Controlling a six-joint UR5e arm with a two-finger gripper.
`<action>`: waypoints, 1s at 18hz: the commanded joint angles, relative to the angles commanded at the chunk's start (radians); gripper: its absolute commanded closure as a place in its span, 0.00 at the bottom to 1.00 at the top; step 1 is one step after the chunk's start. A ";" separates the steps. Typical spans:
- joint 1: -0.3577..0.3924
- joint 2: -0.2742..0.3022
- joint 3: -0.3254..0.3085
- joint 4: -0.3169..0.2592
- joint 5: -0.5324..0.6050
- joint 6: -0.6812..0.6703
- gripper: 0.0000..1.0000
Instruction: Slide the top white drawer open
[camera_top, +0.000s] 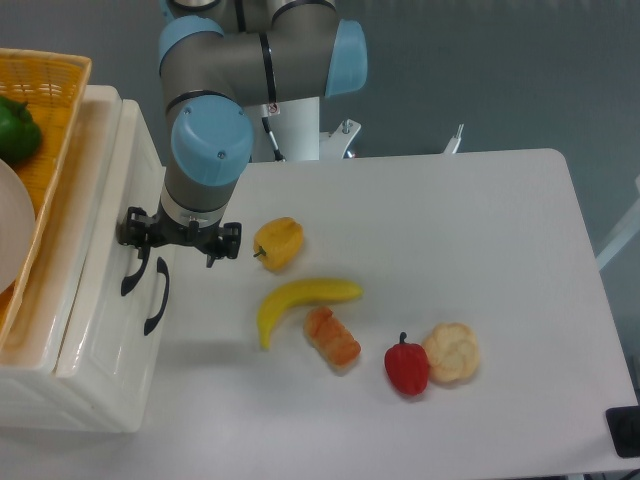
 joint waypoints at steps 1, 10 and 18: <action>0.002 0.002 0.003 -0.003 0.008 0.000 0.00; 0.037 0.005 0.003 -0.005 0.035 0.002 0.00; 0.086 0.005 0.011 -0.003 0.048 0.009 0.00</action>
